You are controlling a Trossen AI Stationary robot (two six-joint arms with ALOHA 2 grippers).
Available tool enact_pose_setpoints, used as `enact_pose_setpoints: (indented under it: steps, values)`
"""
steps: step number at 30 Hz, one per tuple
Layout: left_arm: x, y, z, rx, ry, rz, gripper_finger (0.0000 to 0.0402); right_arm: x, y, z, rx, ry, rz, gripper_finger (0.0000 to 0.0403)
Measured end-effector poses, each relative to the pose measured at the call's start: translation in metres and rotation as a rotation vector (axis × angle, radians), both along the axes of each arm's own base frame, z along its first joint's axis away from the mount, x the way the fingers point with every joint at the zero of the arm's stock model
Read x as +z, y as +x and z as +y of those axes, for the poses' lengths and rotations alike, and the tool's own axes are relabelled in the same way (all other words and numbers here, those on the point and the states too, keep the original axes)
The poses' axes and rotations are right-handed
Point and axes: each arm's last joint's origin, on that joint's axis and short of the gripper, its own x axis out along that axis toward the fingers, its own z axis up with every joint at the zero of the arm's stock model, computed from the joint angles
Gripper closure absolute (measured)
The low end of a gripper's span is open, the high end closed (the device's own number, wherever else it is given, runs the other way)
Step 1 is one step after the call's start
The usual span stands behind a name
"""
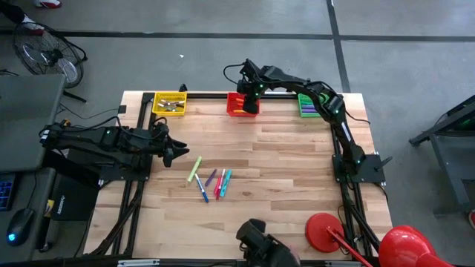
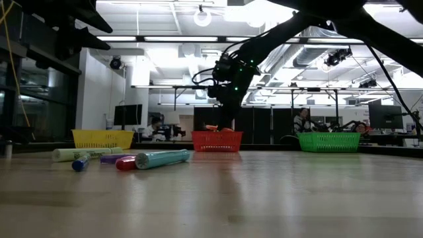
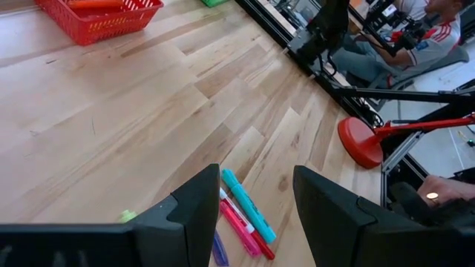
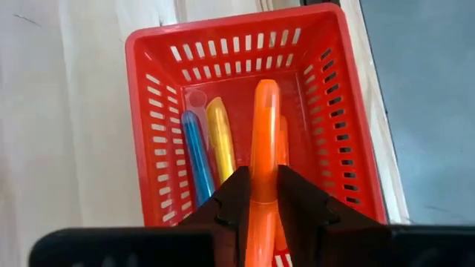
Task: Pick & Place Markers
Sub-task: Put the orange pen into the red bin, then put the blue highlighter into the green bin
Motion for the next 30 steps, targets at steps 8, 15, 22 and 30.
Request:
enact_pose_setpoints:
  steps: [8,15,22,30]
  values:
    - [0.000,0.000,0.000,0.000,0.000,0.000,0.0231,-0.001,-0.002,0.002,-0.007,0.033,0.012,0.0323]
    - [0.000,0.000,0.000,-0.003,-0.002,0.000,0.0231,-0.001,-0.003,0.003,-0.017,0.048,0.024,0.0309]
    - [-0.001,0.000,-0.001,-0.021,-0.009,0.012,0.0231,0.018,-0.001,0.008,-0.002,0.033,0.051,0.0296]
    - [-0.002,-0.001,-0.001,-0.034,-0.008,0.025,0.0231,0.059,0.022,0.039,0.100,-0.012,0.015,0.0272]
